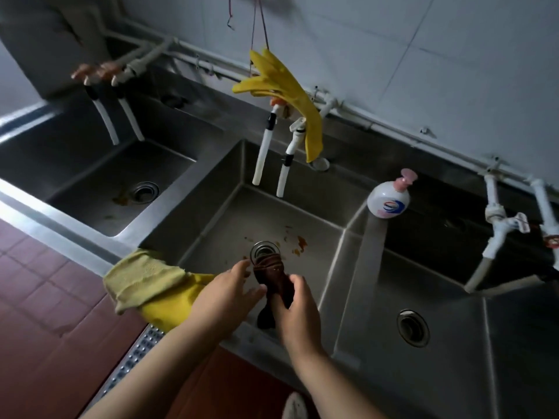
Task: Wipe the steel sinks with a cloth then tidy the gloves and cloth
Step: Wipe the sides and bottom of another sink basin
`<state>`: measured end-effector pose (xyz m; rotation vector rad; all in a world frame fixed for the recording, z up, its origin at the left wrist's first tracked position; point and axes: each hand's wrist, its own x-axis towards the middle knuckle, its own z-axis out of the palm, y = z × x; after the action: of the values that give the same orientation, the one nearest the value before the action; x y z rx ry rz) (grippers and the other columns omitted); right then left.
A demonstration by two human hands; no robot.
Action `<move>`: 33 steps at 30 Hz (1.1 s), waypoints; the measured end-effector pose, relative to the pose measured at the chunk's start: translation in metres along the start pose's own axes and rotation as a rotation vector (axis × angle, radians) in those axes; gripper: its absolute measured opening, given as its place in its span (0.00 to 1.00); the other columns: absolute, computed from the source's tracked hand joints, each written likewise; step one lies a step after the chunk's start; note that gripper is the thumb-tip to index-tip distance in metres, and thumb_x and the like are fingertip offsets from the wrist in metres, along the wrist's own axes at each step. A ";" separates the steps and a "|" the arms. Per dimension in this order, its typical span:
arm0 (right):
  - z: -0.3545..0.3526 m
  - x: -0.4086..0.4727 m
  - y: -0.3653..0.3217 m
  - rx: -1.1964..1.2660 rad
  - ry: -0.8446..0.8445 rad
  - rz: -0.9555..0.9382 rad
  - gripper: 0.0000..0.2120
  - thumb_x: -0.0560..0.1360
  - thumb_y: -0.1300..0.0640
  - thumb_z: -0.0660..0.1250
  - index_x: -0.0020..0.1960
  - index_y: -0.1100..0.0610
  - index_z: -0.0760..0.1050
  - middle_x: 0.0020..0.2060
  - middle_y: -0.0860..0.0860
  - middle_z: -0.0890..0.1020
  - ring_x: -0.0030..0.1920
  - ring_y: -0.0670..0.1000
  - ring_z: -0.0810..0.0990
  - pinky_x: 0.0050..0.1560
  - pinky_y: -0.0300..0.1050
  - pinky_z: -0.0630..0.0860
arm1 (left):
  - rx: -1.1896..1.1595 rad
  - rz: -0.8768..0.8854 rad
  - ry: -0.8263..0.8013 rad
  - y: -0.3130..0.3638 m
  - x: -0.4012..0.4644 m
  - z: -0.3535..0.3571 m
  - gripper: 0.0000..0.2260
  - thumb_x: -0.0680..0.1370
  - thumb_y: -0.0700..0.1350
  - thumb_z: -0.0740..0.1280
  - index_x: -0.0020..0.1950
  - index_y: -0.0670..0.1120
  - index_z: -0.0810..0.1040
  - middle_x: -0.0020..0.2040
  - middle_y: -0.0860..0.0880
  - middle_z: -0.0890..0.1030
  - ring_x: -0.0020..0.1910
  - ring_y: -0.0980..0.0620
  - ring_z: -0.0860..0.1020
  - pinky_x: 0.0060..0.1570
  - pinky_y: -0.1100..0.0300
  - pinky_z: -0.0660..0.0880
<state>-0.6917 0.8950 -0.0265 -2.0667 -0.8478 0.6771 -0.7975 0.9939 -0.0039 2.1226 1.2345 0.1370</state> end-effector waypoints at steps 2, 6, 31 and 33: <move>0.008 0.007 0.000 0.047 -0.006 -0.004 0.08 0.76 0.47 0.64 0.55 0.43 0.69 0.45 0.42 0.80 0.43 0.38 0.79 0.39 0.34 0.74 | -0.196 -0.077 -0.042 0.004 0.018 0.003 0.27 0.73 0.57 0.69 0.68 0.49 0.68 0.58 0.50 0.79 0.54 0.53 0.78 0.50 0.61 0.76; 0.022 0.031 0.002 0.333 -0.106 0.134 0.09 0.75 0.48 0.67 0.53 0.43 0.69 0.44 0.46 0.82 0.42 0.43 0.82 0.42 0.46 0.81 | -0.372 -0.102 -0.057 0.008 0.057 0.010 0.19 0.71 0.46 0.73 0.60 0.48 0.74 0.43 0.56 0.76 0.42 0.60 0.76 0.37 0.67 0.75; 0.093 0.186 0.111 0.772 -0.256 0.862 0.13 0.76 0.64 0.63 0.60 0.58 0.75 0.50 0.54 0.84 0.53 0.53 0.81 0.54 0.46 0.77 | -0.346 -0.341 -0.420 -0.086 0.220 0.058 0.10 0.76 0.38 0.66 0.56 0.47 0.76 0.48 0.49 0.79 0.46 0.49 0.78 0.47 0.55 0.77; 0.096 0.182 0.117 0.614 -0.195 0.907 0.12 0.77 0.63 0.64 0.59 0.56 0.75 0.49 0.53 0.83 0.52 0.54 0.81 0.55 0.50 0.76 | -0.204 -0.302 -0.497 -0.098 0.225 0.075 0.14 0.76 0.40 0.66 0.61 0.44 0.75 0.50 0.47 0.78 0.49 0.48 0.77 0.47 0.60 0.73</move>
<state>-0.6037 1.0211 -0.2063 -1.7406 0.2705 1.4215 -0.7157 1.1702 -0.1720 1.6372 1.1597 -0.3616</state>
